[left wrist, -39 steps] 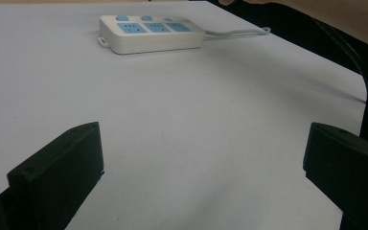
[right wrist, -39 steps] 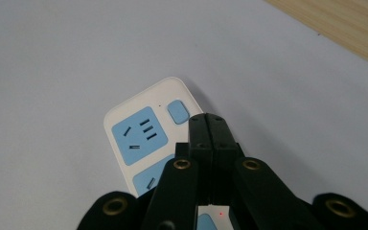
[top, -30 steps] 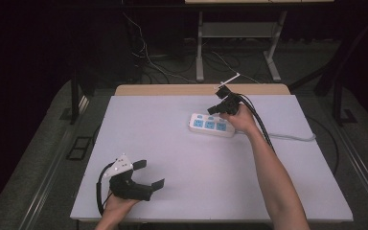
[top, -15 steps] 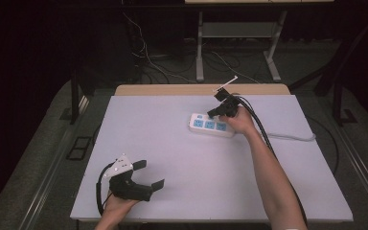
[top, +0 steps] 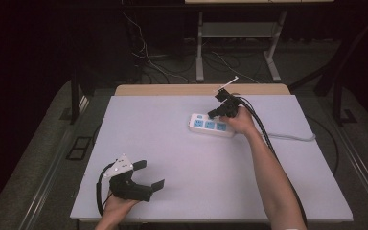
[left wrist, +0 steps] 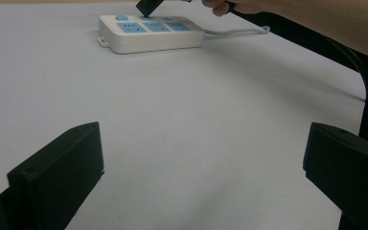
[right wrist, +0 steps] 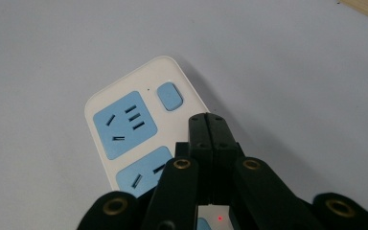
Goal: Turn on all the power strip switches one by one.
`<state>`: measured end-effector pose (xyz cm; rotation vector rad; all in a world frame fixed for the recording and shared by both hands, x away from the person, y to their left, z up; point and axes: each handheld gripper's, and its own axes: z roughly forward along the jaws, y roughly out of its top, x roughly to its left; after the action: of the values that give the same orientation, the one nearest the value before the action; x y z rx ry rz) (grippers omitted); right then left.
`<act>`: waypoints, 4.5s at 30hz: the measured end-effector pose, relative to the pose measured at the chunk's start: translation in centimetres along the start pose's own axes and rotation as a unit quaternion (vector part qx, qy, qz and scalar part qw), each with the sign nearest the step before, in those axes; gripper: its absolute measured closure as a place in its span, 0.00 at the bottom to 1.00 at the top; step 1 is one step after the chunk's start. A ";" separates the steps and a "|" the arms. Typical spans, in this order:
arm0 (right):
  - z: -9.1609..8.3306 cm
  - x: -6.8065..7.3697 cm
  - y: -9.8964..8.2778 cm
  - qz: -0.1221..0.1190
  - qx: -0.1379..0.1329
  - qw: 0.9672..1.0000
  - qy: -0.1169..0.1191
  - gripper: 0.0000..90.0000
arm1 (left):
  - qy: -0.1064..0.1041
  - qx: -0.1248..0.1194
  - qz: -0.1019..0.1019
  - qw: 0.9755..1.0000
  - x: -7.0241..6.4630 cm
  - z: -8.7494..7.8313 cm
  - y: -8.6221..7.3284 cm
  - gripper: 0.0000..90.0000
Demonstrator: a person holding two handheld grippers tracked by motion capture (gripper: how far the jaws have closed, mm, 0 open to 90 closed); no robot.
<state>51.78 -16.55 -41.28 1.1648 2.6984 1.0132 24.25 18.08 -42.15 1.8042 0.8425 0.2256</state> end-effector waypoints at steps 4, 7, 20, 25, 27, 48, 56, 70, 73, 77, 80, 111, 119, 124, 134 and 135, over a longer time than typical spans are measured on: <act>0.1 -0.1 -0.2 -0.001 -0.005 1.000 0.003 1.00 | 0.000 0.000 0.000 1.000 -0.1 0.0 0.0 0.00; 0.1 -0.3 -0.5 0.003 -0.014 1.000 0.010 1.00 | 0.001 0.000 0.001 1.000 -0.1 0.0 0.0 0.00; 0.1 -0.2 -0.8 -0.002 -0.021 1.000 0.008 1.00 | 0.002 0.003 0.002 1.000 -0.2 0.1 0.0 0.00; 0.2 -0.3 -0.9 0.000 -0.023 1.000 0.012 1.00 | 0.002 0.003 0.003 1.000 -0.2 0.1 0.0 0.00; 0.2 -0.3 -0.9 0.006 -0.023 1.000 0.012 1.00 | 0.002 0.003 0.003 1.000 -0.2 0.1 0.0 0.00; -0.1 0.3 -0.6 0.000 -0.008 1.000 -0.022 1.00 | 0.001 0.002 -0.001 1.000 -0.1 0.1 0.0 0.00; -1.9 0.5 0.2 -0.001 -0.036 0.999 -0.010 1.00 | 0.000 0.002 -0.001 1.000 -0.1 0.2 0.0 0.00; -3.4 1.3 2.4 -0.015 -0.040 0.999 -0.017 1.00 | 0.000 -0.001 -0.003 1.000 -0.1 0.2 0.0 0.00; -3.3 1.8 3.0 -0.021 -0.043 0.999 -0.016 1.00 | 0.000 -0.001 -0.002 1.000 -0.1 0.2 0.0 0.00; -2.9 2.2 3.5 -0.026 -0.041 0.999 -0.013 1.00 | -0.001 -0.002 -0.003 1.000 -0.1 0.1 0.0 0.00; -2.5 2.4 3.6 -0.027 -0.039 0.999 -0.012 1.00 | -0.001 -0.002 -0.003 1.000 -0.1 0.1 0.0 0.00; 1.9 2.5 3.0 -0.015 0.000 1.000 0.000 1.00 | -0.001 -0.006 -0.004 1.000 -0.1 0.0 0.0 0.00; 2.3 2.2 2.7 -0.012 0.003 1.000 0.002 1.00 | -0.001 -0.005 -0.002 1.000 -0.1 -0.1 0.0 0.00; 2.5 2.2 2.5 -0.019 0.000 1.000 0.002 1.00 | -0.002 -0.004 -0.001 1.000 -0.1 0.0 0.0 0.00; 2.6 2.1 1.9 -0.025 -0.010 1.000 0.003 1.00 | 0.002 -0.006 0.000 1.000 -0.4 -0.2 0.0 0.00; 2.6 2.2 1.9 -0.025 -0.010 1.000 0.002 1.00 | 0.002 -0.006 0.002 1.000 -0.4 -0.2 0.0 0.00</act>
<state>52.15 -12.69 -41.76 1.0864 2.6988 1.0347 23.85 18.01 -41.96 1.7946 0.8392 0.2356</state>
